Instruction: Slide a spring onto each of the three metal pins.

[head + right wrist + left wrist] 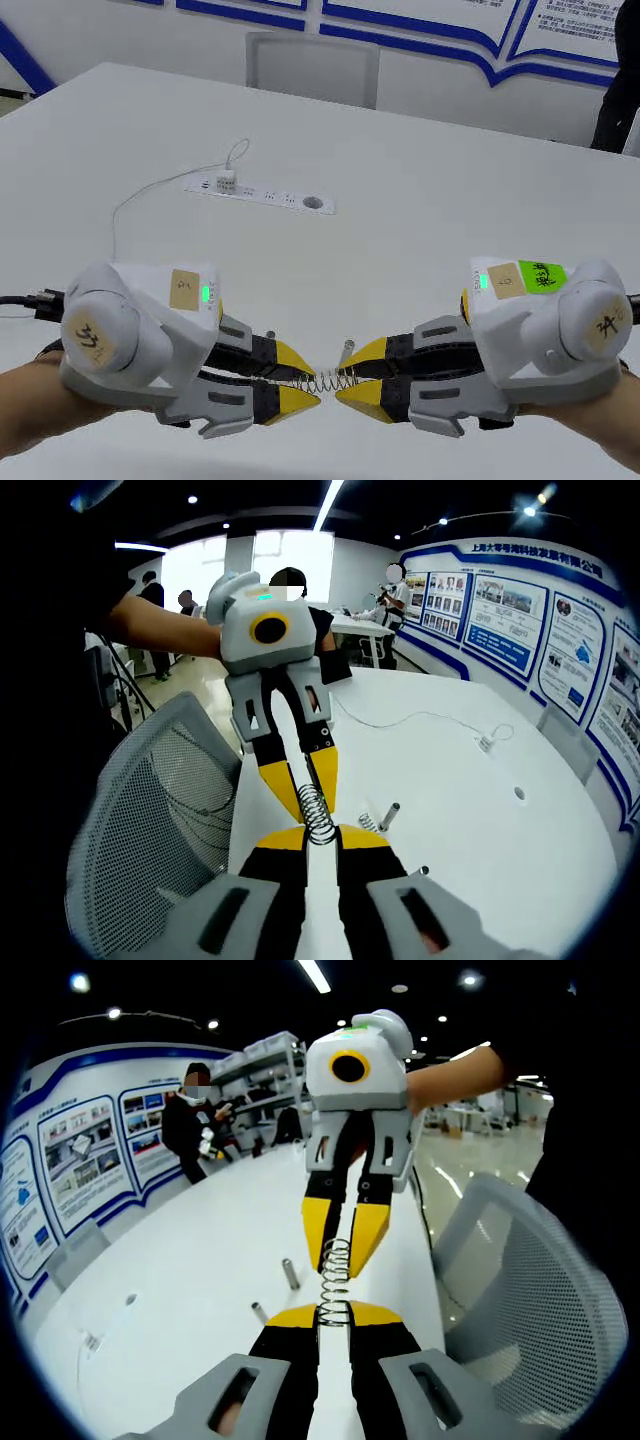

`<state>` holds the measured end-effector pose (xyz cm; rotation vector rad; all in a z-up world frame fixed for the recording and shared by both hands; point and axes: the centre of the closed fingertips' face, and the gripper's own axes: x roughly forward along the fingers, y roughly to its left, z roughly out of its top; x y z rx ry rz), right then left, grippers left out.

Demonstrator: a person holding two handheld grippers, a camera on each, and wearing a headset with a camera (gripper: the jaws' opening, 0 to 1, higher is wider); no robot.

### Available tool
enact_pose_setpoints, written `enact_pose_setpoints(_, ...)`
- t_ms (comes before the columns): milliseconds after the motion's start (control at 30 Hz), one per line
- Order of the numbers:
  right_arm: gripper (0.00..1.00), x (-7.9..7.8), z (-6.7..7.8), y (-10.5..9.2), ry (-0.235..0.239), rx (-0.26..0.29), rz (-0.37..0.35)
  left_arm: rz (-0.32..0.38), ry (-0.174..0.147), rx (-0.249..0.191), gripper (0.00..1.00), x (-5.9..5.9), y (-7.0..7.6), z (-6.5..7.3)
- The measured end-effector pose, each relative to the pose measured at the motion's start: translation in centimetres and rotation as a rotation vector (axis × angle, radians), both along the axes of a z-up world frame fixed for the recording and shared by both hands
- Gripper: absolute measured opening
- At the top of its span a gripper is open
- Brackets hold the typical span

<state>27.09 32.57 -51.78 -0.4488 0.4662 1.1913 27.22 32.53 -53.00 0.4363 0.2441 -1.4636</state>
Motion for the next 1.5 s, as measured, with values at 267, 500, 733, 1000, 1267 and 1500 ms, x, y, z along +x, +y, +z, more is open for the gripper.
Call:
enact_pose_setpoints(267,0.11,0.0,1.1,0.4,0.027,0.066,-0.007,0.006,-0.002,-0.019,0.09,0.2,0.0,0.5)
enact_pose_setpoints(500,0.11,0.1,2.0,0.9,0.059,0.148,-0.036,0.001,-0.003,-0.016,0.09,0.2,-0.2,0.5)
enact_pose_setpoints(733,0.11,0.2,2.6,1.4,0.081,0.203,-0.060,0.002,0.000,-0.023,0.09,0.1,-0.4,0.5)
enact_pose_setpoints(1000,0.10,0.5,3.0,2.1,0.095,0.228,-0.078,0.014,0.027,-0.033,0.10,0.0,-0.7,0.3)
enact_pose_setpoints(1267,0.10,1.1,3.3,2.2,0.096,0.235,-0.096,0.047,0.046,-0.053,0.11,0.4,-0.5,0.6)
enact_pose_setpoints(1500,0.10,2.2,4.4,1.8,0.079,0.243,-0.115,0.075,0.102,-0.069,0.25,0.6,-0.2,0.7)
